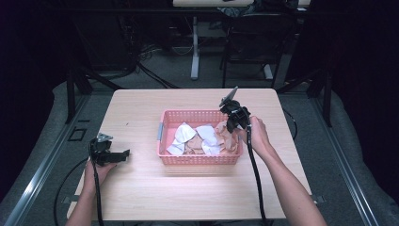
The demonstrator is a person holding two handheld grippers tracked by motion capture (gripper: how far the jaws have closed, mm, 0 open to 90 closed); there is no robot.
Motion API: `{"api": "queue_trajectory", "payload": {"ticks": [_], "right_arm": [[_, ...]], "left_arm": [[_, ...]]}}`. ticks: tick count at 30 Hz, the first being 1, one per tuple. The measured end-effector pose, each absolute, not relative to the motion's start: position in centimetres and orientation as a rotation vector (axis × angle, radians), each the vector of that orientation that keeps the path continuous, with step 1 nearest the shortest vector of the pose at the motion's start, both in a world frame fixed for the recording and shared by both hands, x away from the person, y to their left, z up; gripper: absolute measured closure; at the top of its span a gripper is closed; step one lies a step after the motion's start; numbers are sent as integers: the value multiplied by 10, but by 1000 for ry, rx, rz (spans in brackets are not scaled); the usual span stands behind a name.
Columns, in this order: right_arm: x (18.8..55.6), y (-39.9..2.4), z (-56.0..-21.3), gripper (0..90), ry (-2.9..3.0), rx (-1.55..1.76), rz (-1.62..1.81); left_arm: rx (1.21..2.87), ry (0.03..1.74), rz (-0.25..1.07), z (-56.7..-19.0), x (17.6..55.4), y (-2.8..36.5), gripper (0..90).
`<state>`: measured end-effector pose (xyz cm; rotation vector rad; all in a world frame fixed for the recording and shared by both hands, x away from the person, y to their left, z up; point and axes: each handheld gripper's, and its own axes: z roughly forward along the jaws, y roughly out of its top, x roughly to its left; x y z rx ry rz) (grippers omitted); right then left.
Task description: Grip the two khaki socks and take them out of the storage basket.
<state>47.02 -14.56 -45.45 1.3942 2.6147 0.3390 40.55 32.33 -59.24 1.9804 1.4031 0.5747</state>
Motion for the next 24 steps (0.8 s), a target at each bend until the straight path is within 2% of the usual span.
{"api": "queue_trajectory", "payload": {"ticks": [12, 24], "right_arm": [[467, -143, -426, 881, 2600, 1341, 406], [468, -144, -411, 881, 2612, 1335, 450]], "left_arm": [[1980, 1403, 574, -592, 405, 323, 11], [1979, 1403, 576, -592, 405, 323, 11]]}}
